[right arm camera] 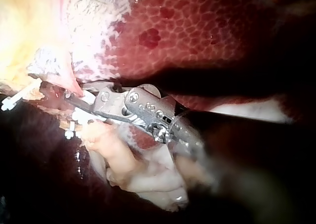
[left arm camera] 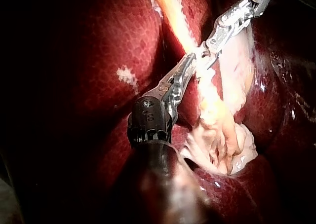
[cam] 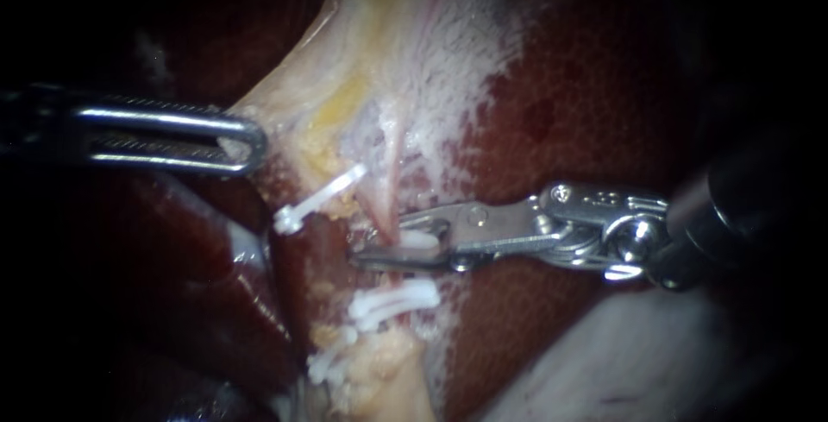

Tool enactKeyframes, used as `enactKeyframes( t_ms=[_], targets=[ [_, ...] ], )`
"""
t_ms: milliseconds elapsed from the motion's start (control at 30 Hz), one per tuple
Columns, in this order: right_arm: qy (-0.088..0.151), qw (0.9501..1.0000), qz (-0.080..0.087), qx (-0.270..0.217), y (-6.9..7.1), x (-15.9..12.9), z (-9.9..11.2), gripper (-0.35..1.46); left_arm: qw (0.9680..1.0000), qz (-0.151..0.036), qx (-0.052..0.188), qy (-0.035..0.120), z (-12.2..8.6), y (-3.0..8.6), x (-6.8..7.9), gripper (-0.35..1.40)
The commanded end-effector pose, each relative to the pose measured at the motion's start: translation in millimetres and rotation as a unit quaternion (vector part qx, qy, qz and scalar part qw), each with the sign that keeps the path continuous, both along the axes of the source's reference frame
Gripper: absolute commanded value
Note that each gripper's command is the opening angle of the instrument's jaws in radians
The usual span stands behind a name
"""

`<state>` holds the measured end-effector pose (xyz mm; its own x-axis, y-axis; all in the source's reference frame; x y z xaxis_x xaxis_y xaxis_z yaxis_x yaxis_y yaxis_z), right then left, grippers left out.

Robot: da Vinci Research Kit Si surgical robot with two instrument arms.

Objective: Clipping third clip right tube

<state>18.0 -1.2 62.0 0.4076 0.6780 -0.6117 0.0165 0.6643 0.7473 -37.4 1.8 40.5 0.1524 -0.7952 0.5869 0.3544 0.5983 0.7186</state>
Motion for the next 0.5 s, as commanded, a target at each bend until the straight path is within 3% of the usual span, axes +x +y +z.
enactKeyframes(
  t_ms=[33, 500],
  targets=[
    [0.000, 1.0000, -0.001, 0.000, 0.0, -0.1, 0.0, -0.35, 1.0000, 0.000, 0.000, 0.000, 0.0, 0.0, 0.0, -0.35],
    [0.001, 1.0000, -0.001, 0.000, -0.1, -0.1, -0.1, -0.35, 1.0000, 0.000, 0.000, 0.000, 0.0, 0.1, 0.0, -0.35]
  ],
)
